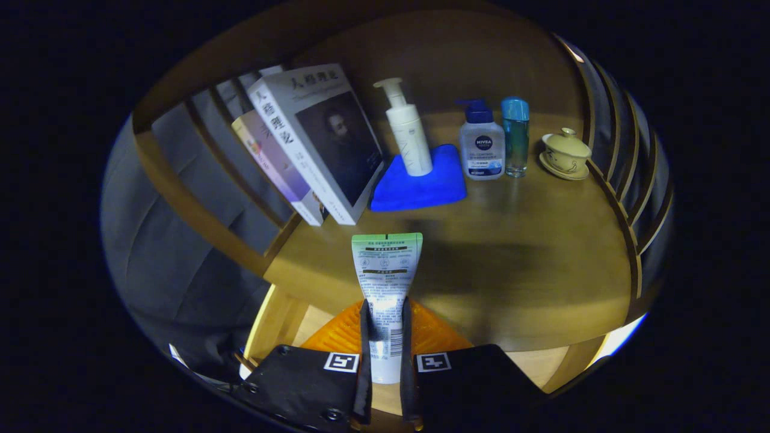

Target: Pull open the drawer, take out the items inside it, and place them on the countertop above the cabinet.

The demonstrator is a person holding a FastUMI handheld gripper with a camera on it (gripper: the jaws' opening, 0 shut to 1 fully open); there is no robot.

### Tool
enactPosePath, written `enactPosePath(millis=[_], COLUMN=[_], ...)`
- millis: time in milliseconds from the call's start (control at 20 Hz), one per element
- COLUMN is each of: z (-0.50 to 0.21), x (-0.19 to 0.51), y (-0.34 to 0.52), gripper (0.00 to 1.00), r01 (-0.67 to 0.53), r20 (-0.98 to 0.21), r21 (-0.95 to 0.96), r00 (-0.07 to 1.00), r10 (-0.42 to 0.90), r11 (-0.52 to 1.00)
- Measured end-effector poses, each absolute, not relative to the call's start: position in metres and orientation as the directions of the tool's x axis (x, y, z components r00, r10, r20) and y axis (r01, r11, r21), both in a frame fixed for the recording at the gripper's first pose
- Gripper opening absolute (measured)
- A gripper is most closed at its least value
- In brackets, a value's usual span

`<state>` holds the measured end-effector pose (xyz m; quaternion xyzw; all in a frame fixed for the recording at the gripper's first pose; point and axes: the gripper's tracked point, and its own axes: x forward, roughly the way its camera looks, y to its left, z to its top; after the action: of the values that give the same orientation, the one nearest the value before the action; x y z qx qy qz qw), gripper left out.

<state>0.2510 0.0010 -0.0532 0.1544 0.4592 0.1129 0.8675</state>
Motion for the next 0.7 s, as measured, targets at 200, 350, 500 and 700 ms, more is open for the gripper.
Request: enactPosePath(millis=[200, 350, 500, 700], z=[-0.064, -0.067, -0.072, -0.083], x=[0.276, 0.293, 0.305, 0.305], y=[-0.011, -0.012, -0.02, -0.027], gripper=[0.25, 0.25, 0.25, 0.34], r01=[0.028, 0.095, 0.144, 0.134], r20=[-0.782, -0.771, -0.765, -0.783], r21=[0.377, 0.442, 0.462, 0.41], r00=[0.546, 0.549, 0.564, 0.558], r10=[0.302, 0.324, 0.311, 0.273], r11=[0.926, 0.892, 0.875, 0.902])
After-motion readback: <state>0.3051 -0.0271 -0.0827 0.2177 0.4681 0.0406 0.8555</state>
